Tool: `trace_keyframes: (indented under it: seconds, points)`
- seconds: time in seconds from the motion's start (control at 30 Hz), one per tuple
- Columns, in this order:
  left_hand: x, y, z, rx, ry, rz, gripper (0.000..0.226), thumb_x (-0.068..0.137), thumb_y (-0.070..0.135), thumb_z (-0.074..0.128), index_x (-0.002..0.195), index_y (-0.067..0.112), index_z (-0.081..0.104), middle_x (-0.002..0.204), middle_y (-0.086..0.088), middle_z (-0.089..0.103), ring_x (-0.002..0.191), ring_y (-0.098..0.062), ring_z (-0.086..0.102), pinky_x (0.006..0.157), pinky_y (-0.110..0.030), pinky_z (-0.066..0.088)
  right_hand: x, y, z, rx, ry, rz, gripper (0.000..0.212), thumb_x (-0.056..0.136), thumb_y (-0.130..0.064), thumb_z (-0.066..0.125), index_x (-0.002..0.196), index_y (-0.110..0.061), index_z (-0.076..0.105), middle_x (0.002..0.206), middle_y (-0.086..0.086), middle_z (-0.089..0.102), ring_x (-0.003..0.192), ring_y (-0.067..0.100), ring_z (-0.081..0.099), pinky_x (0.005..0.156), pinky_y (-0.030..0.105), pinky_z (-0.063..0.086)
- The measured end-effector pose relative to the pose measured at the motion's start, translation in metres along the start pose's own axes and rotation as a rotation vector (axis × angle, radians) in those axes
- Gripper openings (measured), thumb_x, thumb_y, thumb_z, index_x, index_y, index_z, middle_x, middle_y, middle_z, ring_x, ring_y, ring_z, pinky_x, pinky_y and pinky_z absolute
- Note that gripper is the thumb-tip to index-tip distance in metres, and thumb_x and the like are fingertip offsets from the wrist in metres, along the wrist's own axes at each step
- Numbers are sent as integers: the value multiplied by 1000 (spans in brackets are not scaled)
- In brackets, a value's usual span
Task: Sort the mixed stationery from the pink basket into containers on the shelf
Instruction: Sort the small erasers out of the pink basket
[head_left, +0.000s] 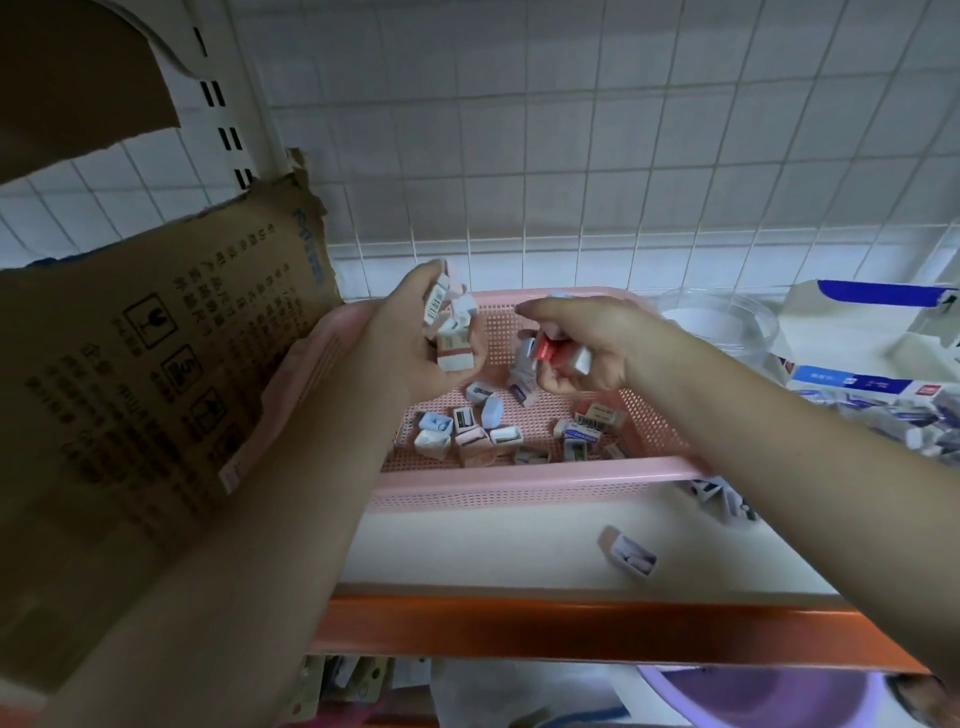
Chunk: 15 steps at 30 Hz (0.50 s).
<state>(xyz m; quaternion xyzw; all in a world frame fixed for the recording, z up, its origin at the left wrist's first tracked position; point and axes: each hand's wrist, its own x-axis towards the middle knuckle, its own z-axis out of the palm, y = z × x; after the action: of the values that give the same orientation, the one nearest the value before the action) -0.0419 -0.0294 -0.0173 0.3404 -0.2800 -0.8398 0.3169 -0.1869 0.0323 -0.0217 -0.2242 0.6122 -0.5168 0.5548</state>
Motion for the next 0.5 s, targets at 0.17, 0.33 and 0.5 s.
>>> trace_keyframes:
  seconds: [0.17, 0.33, 0.5]
  points:
    - [1, -16, -3, 325, 88, 104, 19, 84, 32, 62, 74, 17, 58, 60, 2, 57, 41, -9, 51, 45, -14, 40, -8, 2, -4, -79, 112, -204, 19, 91, -2, 55, 78, -17, 57, 79, 10, 55, 57, 17, 44, 40, 18, 37]
    - [-6, -21, 12, 271, 73, 197, 23, 81, 30, 63, 65, 18, 51, 59, 3, 50, 43, -8, 45, 44, -13, 39, -31, 2, -25, 82, 181, -278, 20, 89, -1, 56, 76, -17, 58, 70, 9, 52, 54, 17, 43, 44, 19, 34]
    - [-17, -48, 52, 292, -43, 250, 24, 84, 37, 61, 73, 17, 53, 57, 3, 50, 48, -7, 47, 42, -15, 40, -72, 6, -79, 195, 286, -394, 17, 90, -4, 55, 79, -17, 59, 72, 8, 56, 57, 18, 49, 44, 19, 36]
